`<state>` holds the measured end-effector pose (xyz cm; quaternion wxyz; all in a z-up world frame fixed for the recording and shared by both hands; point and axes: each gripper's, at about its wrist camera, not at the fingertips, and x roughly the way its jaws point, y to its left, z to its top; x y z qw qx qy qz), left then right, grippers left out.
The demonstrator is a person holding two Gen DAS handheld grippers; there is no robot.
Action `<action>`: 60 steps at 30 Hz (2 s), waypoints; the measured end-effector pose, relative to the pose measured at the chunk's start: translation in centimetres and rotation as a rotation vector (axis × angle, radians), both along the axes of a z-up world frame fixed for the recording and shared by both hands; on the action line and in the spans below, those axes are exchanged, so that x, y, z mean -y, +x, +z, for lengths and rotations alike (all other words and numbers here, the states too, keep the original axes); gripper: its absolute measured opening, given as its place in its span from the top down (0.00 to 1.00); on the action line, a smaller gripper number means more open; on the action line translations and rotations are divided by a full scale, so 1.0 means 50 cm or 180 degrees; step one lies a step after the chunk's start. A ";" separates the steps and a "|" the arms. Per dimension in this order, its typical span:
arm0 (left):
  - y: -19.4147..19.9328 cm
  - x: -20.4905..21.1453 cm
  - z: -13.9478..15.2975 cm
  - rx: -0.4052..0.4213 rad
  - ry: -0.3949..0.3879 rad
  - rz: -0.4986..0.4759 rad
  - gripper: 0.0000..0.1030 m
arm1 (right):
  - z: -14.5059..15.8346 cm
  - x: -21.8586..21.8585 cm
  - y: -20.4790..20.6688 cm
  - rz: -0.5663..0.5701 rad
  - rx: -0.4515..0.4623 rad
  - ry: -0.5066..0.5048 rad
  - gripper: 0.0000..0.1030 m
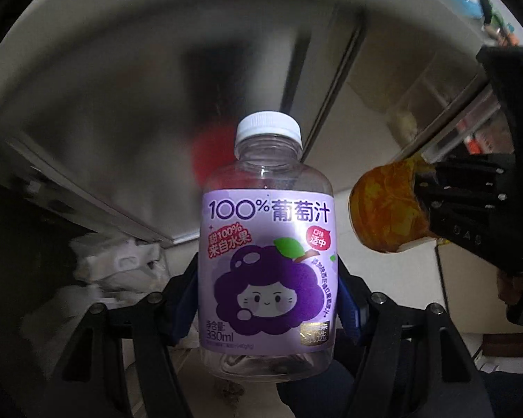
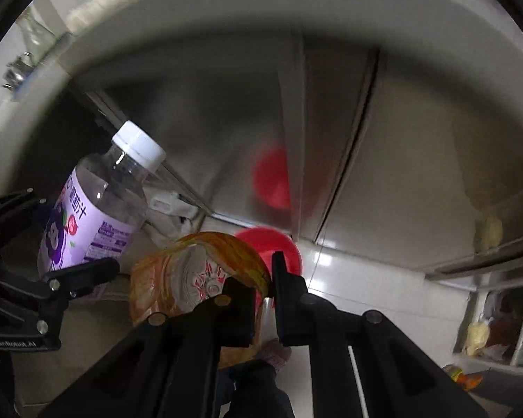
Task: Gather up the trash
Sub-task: 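Carry the bottle and orange cup down toward the red bin with both tools, then open both tools to drop the bottle and cup into the red bin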
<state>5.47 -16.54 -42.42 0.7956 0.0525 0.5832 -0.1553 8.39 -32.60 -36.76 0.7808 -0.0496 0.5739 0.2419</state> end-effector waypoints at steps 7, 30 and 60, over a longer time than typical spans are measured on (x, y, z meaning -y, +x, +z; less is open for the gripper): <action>0.032 0.022 -0.213 -0.0182 0.0008 -0.0116 0.36 | -0.211 -0.004 0.031 -0.0144 -0.0135 -0.0063 0.92; 0.046 -0.013 -0.247 -0.0240 -0.0036 0.0062 0.27 | -0.290 -0.015 0.021 -0.0190 -0.0267 -0.0071 0.92; -0.025 -0.119 -0.067 0.0059 0.0095 0.0516 0.00 | -0.180 -0.071 -0.012 0.0220 -0.0055 -0.0326 0.13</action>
